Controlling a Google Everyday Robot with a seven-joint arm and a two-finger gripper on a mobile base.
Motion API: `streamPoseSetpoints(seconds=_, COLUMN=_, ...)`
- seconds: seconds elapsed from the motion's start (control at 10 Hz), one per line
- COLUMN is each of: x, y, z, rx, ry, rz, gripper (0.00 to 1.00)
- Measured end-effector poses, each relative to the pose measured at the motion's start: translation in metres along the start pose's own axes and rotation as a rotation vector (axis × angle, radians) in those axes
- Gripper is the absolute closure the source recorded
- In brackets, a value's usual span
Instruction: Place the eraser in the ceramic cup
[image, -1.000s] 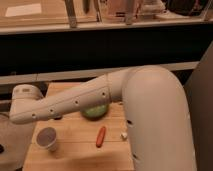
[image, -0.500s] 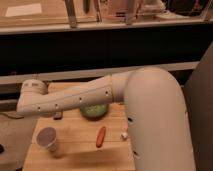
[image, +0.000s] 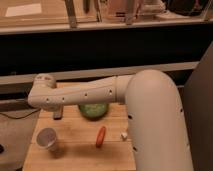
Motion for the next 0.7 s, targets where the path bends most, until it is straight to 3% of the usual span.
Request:
streamPoseSetpoints(seconds=0.4, x=0.016, y=-0.011, z=0.025, rx=-0.018, ry=-0.014, rz=-0.08, gripper=0.2)
streamPoseSetpoints(seconds=0.7, x=0.025, y=-0.02, z=0.054, rx=-0.029, ry=-0.05, rz=-0.144, gripper=0.2)
